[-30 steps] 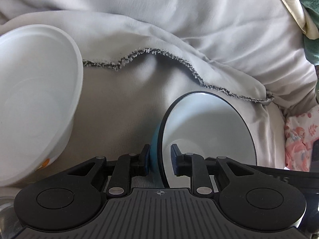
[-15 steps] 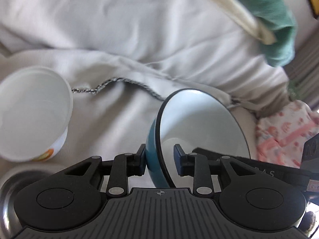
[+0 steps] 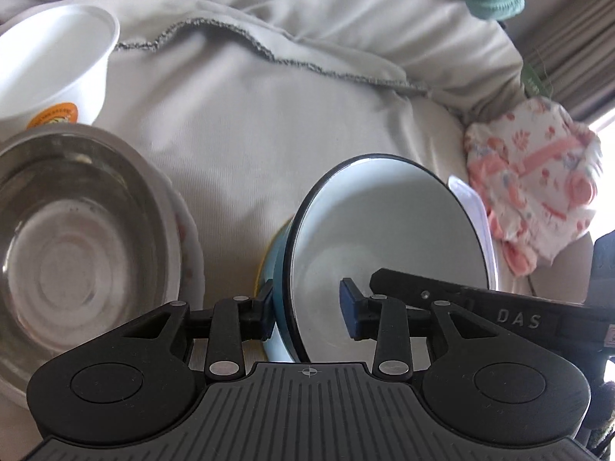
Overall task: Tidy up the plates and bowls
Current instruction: 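Lower the blue bowl into the cream bowl with both tools and release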
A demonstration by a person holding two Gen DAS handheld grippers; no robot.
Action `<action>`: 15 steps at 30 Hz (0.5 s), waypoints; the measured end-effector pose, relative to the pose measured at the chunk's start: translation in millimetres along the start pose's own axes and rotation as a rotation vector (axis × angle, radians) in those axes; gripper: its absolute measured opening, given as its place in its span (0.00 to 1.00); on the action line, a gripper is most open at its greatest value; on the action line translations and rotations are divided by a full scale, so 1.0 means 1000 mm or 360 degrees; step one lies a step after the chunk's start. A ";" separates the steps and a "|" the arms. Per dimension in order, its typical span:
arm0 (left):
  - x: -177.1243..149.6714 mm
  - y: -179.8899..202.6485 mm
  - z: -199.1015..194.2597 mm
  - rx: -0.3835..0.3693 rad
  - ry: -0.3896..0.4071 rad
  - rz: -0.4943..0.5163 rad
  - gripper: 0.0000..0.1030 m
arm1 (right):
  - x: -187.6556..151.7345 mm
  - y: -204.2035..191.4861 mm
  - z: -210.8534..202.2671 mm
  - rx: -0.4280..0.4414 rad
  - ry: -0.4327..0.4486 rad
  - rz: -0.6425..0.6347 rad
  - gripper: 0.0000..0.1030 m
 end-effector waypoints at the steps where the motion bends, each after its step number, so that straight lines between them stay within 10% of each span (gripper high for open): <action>1: -0.001 0.000 0.001 -0.0007 -0.0009 0.0006 0.37 | -0.004 0.002 0.002 -0.0008 -0.0006 0.0004 0.37; 15: -0.003 0.001 -0.005 0.0037 0.0046 0.0097 0.32 | -0.021 0.004 -0.009 -0.0172 0.0111 -0.0065 0.37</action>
Point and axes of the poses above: each gripper's, at about its wrist camera, not at the fingertips, and z roughly the way its jaws point, y to its right, x to its top, the point moved 3 cm from there along z, roughly the way its jaws point, and after that the axes turned 4 degrees about -z, right-handed, at the moved point
